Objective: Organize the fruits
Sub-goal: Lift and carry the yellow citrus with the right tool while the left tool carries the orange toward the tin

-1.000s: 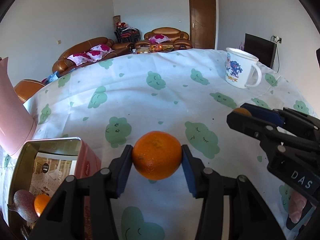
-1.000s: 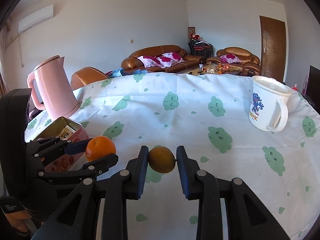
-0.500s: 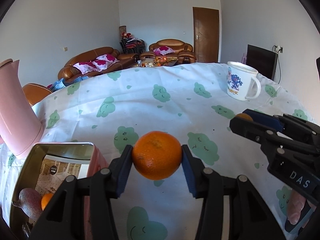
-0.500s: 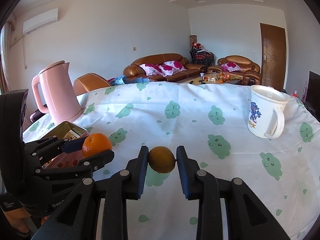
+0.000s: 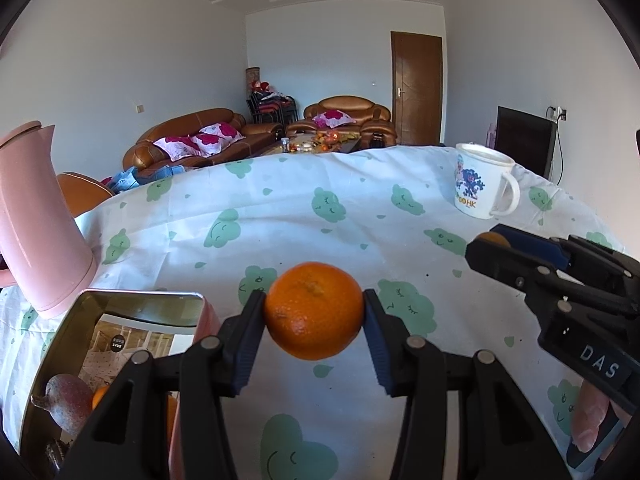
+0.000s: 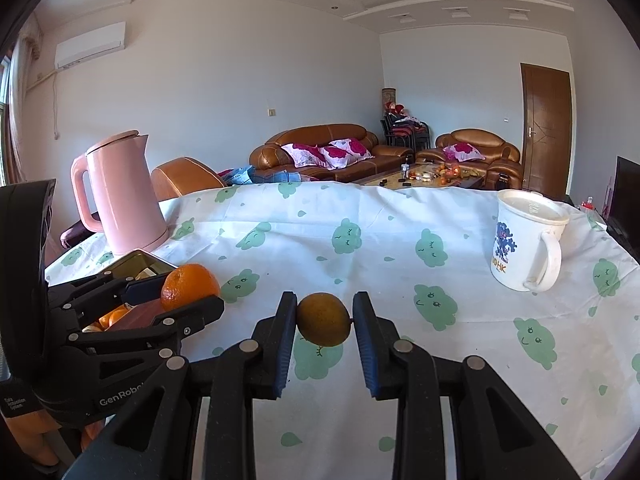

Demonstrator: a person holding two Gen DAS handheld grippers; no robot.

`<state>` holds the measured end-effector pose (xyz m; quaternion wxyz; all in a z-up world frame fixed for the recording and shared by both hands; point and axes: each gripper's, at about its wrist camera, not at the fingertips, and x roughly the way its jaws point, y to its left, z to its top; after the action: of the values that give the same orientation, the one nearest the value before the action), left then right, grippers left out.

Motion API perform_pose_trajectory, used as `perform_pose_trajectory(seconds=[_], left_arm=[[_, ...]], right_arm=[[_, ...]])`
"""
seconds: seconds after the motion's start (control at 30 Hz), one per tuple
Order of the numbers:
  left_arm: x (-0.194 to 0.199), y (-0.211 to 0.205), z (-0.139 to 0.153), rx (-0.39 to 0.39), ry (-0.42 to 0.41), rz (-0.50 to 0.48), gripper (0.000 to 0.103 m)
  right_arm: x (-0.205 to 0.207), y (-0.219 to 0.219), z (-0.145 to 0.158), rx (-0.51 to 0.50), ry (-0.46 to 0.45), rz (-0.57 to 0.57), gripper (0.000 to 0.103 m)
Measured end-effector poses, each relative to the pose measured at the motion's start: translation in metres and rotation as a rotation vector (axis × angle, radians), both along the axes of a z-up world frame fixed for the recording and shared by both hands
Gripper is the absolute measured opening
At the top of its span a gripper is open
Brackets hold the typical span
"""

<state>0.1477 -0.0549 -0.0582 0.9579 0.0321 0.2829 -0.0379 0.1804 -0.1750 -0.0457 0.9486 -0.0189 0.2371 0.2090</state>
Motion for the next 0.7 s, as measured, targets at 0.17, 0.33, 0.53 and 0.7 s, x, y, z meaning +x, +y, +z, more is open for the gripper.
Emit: perform_pose_trajectory(seconds=[0.17,0.33,0.53,0.7], left_arm=[[-0.004,0.000,0.002,0.000,-0.021,0.002,0.050],[-0.008,-0.001,0.003,0.008,-0.042,0.005,0.050],[-0.011,-0.002,0.005,0.016,-0.062,0.010,0.050],[-0.015,-0.001,0.007,0.018,-0.078,0.015,0.050]], right_arm=[[-0.004,0.000,0.002,0.001,-0.025,0.001,0.031],[-0.007,0.000,0.003,-0.001,-0.044,0.002,0.031],[-0.011,0.001,0.005,-0.002,-0.065,0.001,0.031],[-0.014,0.002,0.006,-0.003,-0.081,0.000,0.031]])
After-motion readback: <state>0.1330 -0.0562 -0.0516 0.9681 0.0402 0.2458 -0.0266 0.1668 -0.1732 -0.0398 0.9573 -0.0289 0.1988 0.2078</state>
